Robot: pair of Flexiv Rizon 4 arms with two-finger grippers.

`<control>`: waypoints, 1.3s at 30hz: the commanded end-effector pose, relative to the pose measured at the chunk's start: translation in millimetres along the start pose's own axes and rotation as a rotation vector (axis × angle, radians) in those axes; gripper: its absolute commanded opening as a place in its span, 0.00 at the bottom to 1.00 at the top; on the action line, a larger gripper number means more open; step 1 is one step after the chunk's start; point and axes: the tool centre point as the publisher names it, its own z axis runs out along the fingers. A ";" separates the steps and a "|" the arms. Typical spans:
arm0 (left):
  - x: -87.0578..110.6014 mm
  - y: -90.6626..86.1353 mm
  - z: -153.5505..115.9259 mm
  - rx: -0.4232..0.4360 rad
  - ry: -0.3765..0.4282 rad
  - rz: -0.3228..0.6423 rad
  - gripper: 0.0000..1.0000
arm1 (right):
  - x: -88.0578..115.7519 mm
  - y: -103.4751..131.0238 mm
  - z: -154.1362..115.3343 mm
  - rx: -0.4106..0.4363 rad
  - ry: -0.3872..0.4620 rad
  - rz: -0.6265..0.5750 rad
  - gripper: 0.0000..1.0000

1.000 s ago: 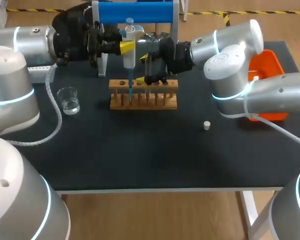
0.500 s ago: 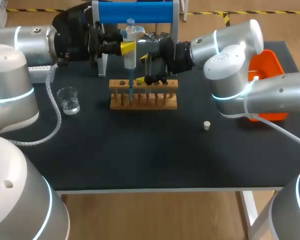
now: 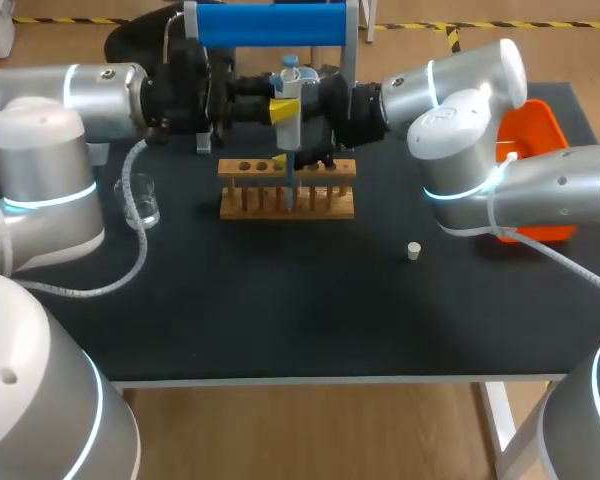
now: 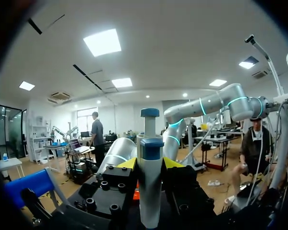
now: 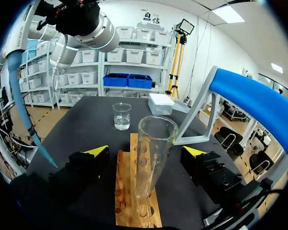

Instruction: Invert the test tube, pick up the pipette, mount the tip to pipette, aspirate from beaker and dispense into the tube, eject the tip, return the pipette, and cap with the stopper.

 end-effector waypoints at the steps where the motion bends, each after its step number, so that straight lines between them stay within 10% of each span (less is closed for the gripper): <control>1: -0.6 1.9 3.0 -0.005 0.009 -0.004 0.00 | -0.2 0.3 0.2 0.002 0.001 0.000 1.00; 19: 3.6 7.2 -1.8 -0.010 -0.020 -0.024 0.00 | -0.2 0.3 0.2 0.002 0.001 0.000 1.00; 39: 3.6 7.2 -1.8 -0.010 -0.020 -0.024 0.00 | 31.5 5.1 -115.0 -0.083 -0.016 0.021 1.00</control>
